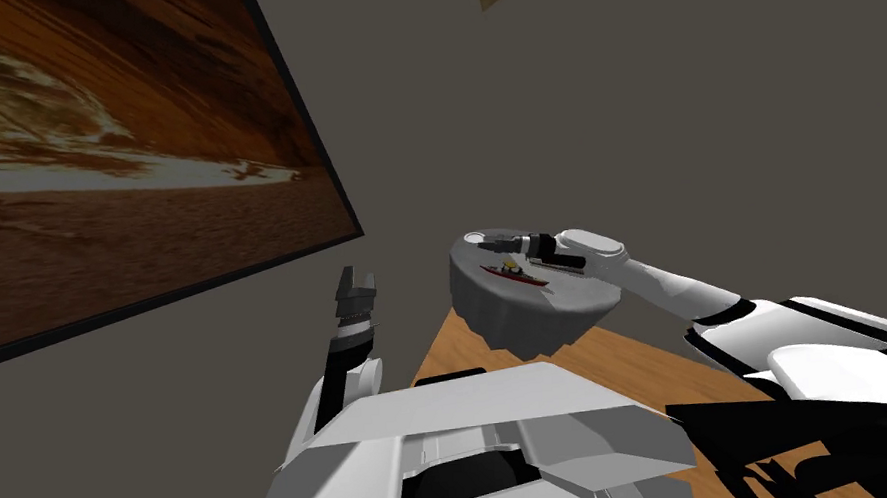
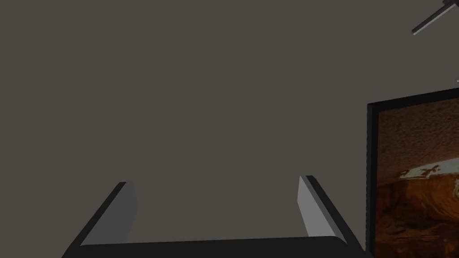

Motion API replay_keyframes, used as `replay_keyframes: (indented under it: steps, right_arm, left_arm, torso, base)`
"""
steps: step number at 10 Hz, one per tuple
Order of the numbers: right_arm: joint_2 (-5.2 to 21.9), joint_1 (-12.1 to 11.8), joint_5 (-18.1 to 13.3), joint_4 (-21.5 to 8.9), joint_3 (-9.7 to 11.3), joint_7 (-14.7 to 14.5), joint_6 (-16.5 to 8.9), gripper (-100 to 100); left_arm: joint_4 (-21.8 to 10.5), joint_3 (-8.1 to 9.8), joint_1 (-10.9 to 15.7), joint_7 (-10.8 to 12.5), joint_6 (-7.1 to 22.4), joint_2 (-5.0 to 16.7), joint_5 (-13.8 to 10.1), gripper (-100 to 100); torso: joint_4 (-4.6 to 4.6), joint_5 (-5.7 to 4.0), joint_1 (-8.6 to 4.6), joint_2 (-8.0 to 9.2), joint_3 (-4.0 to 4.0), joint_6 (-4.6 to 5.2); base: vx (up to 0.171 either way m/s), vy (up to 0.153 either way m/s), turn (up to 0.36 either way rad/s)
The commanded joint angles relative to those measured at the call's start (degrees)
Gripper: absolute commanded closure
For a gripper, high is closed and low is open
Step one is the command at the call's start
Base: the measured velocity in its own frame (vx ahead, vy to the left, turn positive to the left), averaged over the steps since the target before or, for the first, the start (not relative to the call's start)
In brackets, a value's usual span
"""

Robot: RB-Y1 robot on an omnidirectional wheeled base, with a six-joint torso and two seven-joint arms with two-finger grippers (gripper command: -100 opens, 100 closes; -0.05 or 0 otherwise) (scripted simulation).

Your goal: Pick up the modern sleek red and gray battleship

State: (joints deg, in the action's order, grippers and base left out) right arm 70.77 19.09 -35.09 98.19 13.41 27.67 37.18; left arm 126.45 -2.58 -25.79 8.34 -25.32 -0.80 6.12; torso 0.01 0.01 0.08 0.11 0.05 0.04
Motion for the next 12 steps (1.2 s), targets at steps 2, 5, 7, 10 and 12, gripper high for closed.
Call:
replay_keyframes:
  steps: [2,5,7,10,12]
  right_arm:
    - [3.5,1.5,-3.0,-1.2,1.2,2.9,1.0,-100]
    - [8.2,3.6,-8.1,-2.9,3.4,7.5,2.8,-100]
    - [10.6,4.4,-10.8,-3.7,4.6,10.0,3.8,-100]
    - [12.6,5.2,-14.2,-4.5,5.8,12.4,4.7,-100]
    - [14.4,5.8,-17.0,-5.2,7.1,14.7,5.6,-100]
  left_arm:
    - [0.0,0.00,0.0,0.0,0.0,0.0,0.0,0]
    - [0.0,0.00,0.0,0.0,0.0,0.0,0.0,0]
    - [0.0,0.00,0.0,0.0,0.0,0.0,0.0,0]
    - [0.0,0.00,0.0,0.0,0.0,0.0,0.0,0]
    - [0.0,0.00,0.0,0.0,0.0,0.0,0.0,0]
  torso:
    - [-0.01,-0.01,-0.04,-0.02,-0.01,-0.03]
    - [-0.02,-0.04,-0.12,-0.06,-0.03,0.01]
    - [-0.01,-0.05,-0.13,-0.03,-0.02,0.01]
    - [-0.01,-0.04,-0.15,-0.01,-0.01,0.00]
    - [-0.01,-0.05,-0.16,-0.02,-0.02,-0.01]
  base:
    - [-0.011,-0.014,0.119]
    - [-0.007,-0.022,0.121]
    - [-0.017,-0.026,0.119]
    - [-0.016,-0.027,0.111]
    - [-0.018,-0.032,0.120]
